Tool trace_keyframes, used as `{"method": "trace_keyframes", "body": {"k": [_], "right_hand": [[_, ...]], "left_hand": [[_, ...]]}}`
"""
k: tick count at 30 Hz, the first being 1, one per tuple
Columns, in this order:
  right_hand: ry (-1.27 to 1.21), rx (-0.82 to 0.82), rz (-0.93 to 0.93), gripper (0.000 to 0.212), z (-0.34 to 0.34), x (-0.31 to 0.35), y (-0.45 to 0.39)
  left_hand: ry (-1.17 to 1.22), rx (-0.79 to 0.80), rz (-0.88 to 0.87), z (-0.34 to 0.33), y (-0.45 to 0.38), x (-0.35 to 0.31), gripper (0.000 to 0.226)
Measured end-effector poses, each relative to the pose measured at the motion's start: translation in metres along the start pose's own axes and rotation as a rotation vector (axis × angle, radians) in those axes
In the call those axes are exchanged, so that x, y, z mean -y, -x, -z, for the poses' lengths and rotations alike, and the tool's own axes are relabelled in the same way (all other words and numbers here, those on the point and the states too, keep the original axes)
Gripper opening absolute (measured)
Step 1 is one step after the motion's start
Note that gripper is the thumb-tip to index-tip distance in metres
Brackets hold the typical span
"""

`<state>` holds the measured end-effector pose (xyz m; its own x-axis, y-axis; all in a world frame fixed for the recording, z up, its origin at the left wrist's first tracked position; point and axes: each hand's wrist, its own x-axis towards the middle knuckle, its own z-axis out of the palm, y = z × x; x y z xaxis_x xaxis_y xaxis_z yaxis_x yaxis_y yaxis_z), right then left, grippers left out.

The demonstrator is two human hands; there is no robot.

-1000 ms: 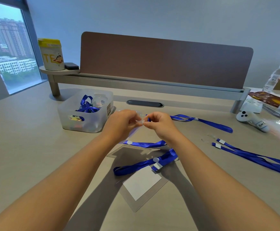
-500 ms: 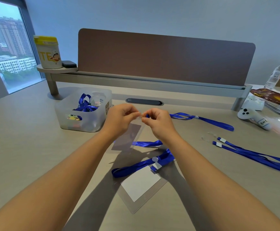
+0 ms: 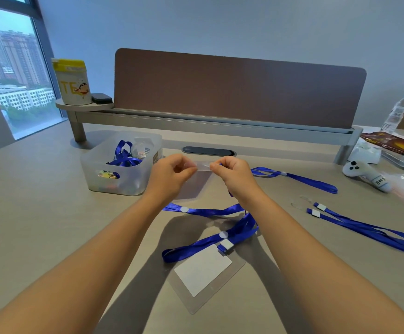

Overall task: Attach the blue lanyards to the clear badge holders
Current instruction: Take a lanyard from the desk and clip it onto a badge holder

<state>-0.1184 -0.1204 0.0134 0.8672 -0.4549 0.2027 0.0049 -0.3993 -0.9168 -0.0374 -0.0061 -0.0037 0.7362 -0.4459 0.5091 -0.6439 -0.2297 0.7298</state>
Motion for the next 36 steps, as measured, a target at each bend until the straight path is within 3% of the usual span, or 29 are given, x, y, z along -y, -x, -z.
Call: {"method": "trace_keyframes", "body": {"k": [5, 7, 11, 14, 17, 20, 24, 30, 36], "right_hand": [[0.094, 0.011, -0.003, 0.022, 0.002, 0.002, 0.0], [0.165, 0.018, 0.018, 0.029, 0.004, 0.001, -0.001], [0.305, 0.056, 0.026, 0.016, 0.01, 0.0, 0.002], [0.317, 0.077, -0.009, 0.026, 0.017, 0.0, 0.004], [0.313, 0.146, -0.093, 0.028, 0.024, -0.005, 0.005], [0.257, 0.144, -0.143, 0.03, 0.027, -0.013, 0.008], [0.353, 0.033, -0.088, 0.015, 0.041, -0.02, 0.013], [0.398, -0.054, -0.203, 0.03, 0.068, -0.035, 0.026], [0.647, 0.061, -0.272, 0.035, 0.093, -0.063, 0.048]], "left_hand": [[-0.138, -0.077, -0.211, -0.001, 0.002, -0.009, 0.013], [-0.169, -0.083, -0.234, -0.003, 0.004, -0.009, 0.014], [-0.203, -0.071, -0.242, -0.01, 0.008, -0.007, 0.013], [-0.251, -0.053, -0.257, -0.016, 0.011, -0.009, 0.012], [-0.387, -0.036, -0.38, -0.018, 0.013, -0.013, 0.022], [-0.492, 0.006, -0.484, -0.022, 0.011, -0.019, 0.017], [-0.423, 0.039, -0.383, -0.027, 0.012, -0.02, 0.014], [-0.374, 0.09, -0.259, -0.032, 0.026, -0.021, 0.016], [-0.381, 0.188, -0.227, -0.054, 0.036, -0.036, 0.019]]}}
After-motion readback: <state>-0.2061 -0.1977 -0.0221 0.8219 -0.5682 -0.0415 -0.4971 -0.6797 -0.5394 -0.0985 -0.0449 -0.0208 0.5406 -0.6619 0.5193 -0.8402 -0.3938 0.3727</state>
